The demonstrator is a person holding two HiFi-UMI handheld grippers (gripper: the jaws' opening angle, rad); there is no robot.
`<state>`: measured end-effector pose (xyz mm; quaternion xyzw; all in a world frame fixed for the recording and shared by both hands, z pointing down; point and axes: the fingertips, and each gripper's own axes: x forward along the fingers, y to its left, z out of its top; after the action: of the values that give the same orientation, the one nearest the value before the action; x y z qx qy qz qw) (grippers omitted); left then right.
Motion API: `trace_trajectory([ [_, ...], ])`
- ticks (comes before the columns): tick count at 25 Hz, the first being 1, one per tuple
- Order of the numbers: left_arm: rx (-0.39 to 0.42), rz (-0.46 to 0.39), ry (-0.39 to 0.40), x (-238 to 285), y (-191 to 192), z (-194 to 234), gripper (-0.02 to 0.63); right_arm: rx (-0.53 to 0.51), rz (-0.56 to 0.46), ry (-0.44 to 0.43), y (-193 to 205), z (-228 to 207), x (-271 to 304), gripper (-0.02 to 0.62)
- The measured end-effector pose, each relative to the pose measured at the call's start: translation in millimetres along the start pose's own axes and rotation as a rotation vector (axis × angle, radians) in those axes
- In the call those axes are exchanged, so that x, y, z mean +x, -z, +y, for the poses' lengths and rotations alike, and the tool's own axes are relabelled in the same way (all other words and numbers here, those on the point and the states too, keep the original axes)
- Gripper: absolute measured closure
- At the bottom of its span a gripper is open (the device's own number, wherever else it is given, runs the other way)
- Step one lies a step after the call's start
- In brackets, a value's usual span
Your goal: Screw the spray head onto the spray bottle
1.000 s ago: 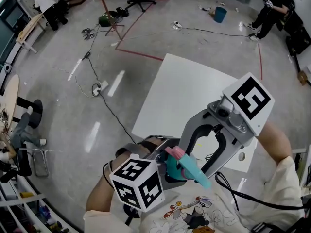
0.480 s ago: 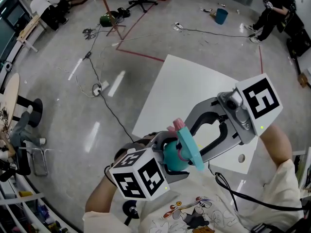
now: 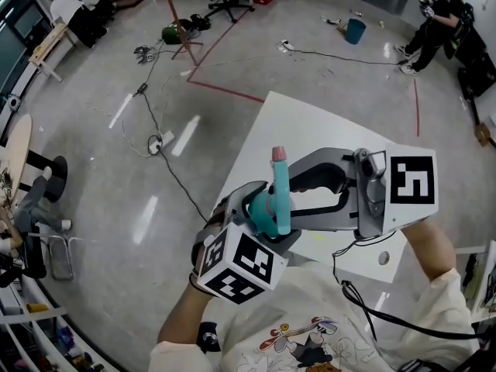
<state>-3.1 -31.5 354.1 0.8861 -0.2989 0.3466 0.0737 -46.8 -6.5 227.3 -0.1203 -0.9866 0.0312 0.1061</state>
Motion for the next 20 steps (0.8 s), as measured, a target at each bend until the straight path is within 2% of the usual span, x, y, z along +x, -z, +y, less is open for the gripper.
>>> trace_trajectory([
  [4, -0.075, -0.049, -0.121, 4.0, -5.1, 17.0, 0.178, 0.004, -0.038, 0.157, -2.0, -12.4, 0.1, 0.460],
  [8, -0.120, -0.049, -0.246, 4.5, -8.4, 41.8, 0.178, 0.019, -0.084, 0.380, -9.1, -31.2, 0.0, 0.460],
  [10, -0.136, -0.054, -0.270, 5.1, -7.3, 48.5, 0.178, 0.016, -0.096, 0.470, -8.9, -36.7, 2.6, 0.460],
  [12, -0.152, -0.070, -0.254, 6.2, -7.1, 48.0, 0.178, 0.009, -0.095, 0.522, -6.6, -39.1, 4.6, 0.460],
  [15, -0.146, -0.094, -0.204, 9.3, -11.7, 42.9, 0.178, 0.008, -0.095, 0.526, -4.0, -37.6, 1.3, 0.458],
  [20, -0.107, -0.123, -0.132, 3.8, -8.7, 43.5, 0.178, 0.097, -0.088, 0.392, 2.8, -24.6, -2.4, 0.439],
])
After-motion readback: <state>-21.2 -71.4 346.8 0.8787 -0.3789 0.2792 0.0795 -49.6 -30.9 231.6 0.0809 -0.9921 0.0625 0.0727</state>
